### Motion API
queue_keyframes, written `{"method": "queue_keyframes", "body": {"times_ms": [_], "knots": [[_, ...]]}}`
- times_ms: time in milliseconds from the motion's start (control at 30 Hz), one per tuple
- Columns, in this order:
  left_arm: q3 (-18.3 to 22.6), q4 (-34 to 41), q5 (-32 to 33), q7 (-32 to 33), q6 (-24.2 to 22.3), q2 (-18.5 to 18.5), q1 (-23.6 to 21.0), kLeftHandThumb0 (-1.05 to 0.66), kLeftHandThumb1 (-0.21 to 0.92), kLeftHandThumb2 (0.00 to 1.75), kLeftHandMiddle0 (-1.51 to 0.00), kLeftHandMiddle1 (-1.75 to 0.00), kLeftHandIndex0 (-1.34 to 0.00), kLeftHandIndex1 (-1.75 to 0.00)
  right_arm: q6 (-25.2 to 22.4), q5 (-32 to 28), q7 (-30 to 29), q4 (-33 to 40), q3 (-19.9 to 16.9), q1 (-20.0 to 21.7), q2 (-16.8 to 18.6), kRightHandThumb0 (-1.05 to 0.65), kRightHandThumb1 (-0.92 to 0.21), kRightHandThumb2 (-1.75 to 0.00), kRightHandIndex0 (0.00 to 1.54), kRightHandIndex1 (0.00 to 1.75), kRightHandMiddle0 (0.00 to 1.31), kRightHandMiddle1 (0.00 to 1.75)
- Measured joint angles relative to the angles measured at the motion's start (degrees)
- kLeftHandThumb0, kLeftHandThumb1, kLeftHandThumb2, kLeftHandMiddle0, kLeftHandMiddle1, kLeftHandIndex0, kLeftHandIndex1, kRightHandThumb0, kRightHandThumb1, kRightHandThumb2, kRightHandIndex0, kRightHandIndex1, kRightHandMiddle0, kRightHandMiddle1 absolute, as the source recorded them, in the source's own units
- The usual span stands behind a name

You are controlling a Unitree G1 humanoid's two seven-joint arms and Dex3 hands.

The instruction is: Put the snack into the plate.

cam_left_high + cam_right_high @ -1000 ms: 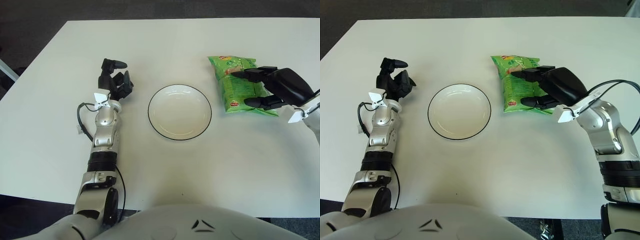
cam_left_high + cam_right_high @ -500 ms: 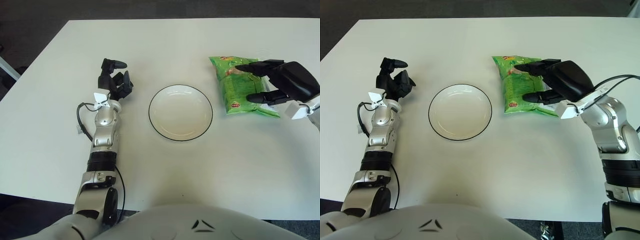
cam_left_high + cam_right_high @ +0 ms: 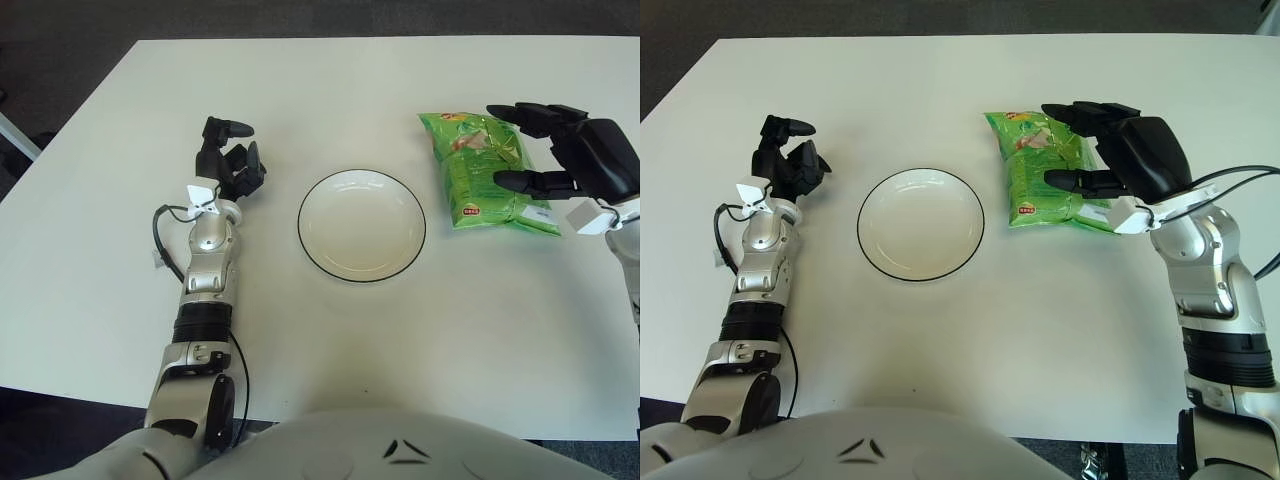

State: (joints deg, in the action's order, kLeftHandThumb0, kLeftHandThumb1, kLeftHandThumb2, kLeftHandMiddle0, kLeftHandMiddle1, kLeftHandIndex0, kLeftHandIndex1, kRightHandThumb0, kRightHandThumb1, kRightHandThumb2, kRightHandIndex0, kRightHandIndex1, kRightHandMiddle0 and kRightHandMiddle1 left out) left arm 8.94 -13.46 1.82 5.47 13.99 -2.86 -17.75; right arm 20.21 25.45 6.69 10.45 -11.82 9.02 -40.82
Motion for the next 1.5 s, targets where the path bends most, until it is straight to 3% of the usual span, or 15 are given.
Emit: {"method": "queue_keyframes", "body": {"times_ms": [567,1067,1300,1500], "knots": [[0.1,-0.2,0.1,-0.6,0.0,-0.3,0.0,-0.37,0.74,0.76,-0.83,-1.75,-0.31,-1.75,-14.5,0.0,4.0,18.6,-2.5,-8.5,6.5,-0.64,-0.92,-0.51,0.42,0.00,0.49,0.00],[0.2,-0.7,0.5,-1.1,0.7,-0.4,-0.2,-0.37,0.74,0.76,-0.83,-1.75,-0.31,-1.75,-18.7,0.8,5.5,24.2,-2.5,-13.3,8.9,-0.69,-0.92,-0.50,0.39,0.00,0.44,0.00],[0.2,-0.8,0.9,-1.5,0.9,-0.5,-0.2,-0.37,0.74,0.76,-0.83,-1.75,-0.31,-1.75,-20.1,0.4,8.8,26.7,-2.5,-14.8,8.6,-0.74,-0.92,-0.53,0.36,0.00,0.42,0.00],[0.2,-0.8,1.2,-1.5,0.9,-0.5,-0.2,-0.37,0.74,0.76,-0.83,-1.75,-0.31,-1.75,-21.7,0.7,12.5,27.4,-1.7,-15.7,8.0,-0.82,-0.92,-0.50,0.22,0.00,0.31,0.00]]}}
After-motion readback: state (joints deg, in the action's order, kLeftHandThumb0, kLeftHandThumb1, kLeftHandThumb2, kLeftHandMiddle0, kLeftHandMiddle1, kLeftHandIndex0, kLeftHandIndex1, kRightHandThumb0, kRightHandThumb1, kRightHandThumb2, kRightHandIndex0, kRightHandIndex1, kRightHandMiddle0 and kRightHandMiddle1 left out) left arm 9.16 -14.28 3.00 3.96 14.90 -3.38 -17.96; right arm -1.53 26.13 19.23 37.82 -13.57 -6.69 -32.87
